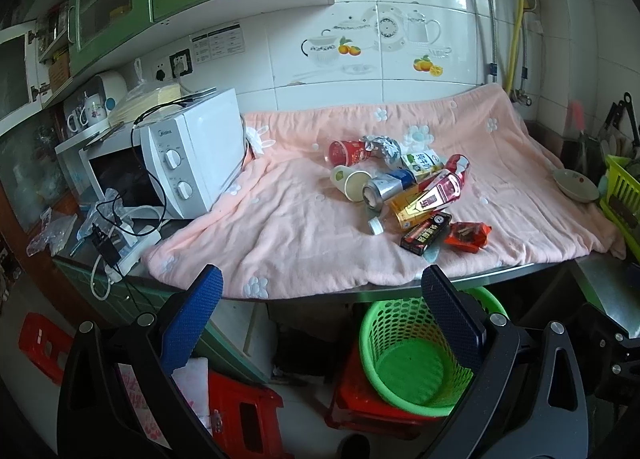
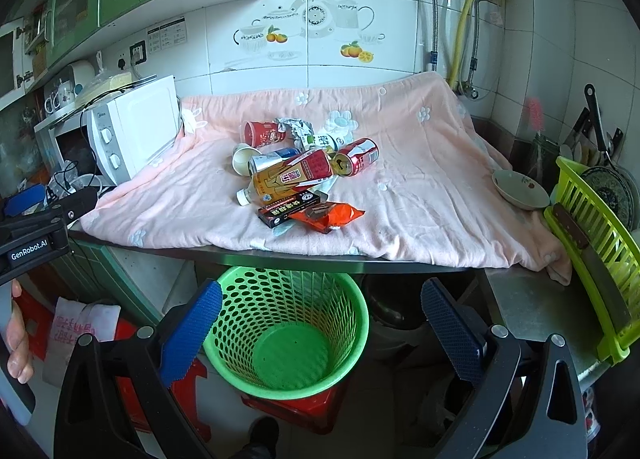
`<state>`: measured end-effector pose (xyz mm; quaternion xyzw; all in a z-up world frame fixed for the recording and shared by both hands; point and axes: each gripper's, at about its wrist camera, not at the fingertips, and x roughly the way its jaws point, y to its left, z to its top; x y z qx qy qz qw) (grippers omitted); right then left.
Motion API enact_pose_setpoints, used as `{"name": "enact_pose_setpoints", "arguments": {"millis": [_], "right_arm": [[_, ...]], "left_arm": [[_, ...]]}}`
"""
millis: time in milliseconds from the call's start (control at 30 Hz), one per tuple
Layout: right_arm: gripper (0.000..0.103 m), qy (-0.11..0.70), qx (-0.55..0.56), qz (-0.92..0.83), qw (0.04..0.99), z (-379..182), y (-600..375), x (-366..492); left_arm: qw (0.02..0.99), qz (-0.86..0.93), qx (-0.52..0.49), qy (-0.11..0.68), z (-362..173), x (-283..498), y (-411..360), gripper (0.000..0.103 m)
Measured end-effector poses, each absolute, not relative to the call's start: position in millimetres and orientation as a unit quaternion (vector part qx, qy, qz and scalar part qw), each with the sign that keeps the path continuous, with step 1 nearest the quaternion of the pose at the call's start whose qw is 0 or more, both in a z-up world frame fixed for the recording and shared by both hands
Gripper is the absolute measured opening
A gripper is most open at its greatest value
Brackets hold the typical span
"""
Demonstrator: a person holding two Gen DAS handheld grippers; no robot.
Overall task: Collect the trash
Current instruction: 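Move right tool to the orange wafer packet while left tool approaches the red-gold bottle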
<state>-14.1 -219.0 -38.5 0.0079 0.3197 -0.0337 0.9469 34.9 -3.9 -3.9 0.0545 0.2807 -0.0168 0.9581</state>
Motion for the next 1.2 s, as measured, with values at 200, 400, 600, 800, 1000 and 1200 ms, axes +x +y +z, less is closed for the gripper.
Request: {"name": "enact_pose_setpoints", "arguments": {"millis": [200, 400, 600, 800, 1000, 1200], "right_arm": [[0.097, 0.325, 0.001, -0.028, 0.945, -37, -223, 8], [0.097, 0.336, 0.0, -0.023, 0.942, -40, -231, 36], [0.097, 0.349, 0.006, -0.02, 0.937, -47, -238, 62], [0.097, 0.371, 0.024, -0.022, 0.928, -60, -245, 95], [0.096, 0.402, 0.069, -0.027, 0.913, -79, -254, 138], [0.09, 0.428, 0.101, -0.046, 0.897, -99, -261, 177]], "left_arm": [[0.956, -0.017, 0.056, 0.287, -5, 55, -5, 0.098], [0.953, -0.024, 0.059, 0.295, -10, 78, -8, 0.098], [0.95, -0.05, 0.082, 0.298, -14, 109, -19, 0.098], [0.946, -0.08, 0.081, 0.305, -19, 146, -26, 0.098], [0.938, -0.112, 0.078, 0.318, -29, 182, -30, 0.098], [0.93, -0.146, 0.094, 0.324, -37, 218, -36, 0.097]]}}
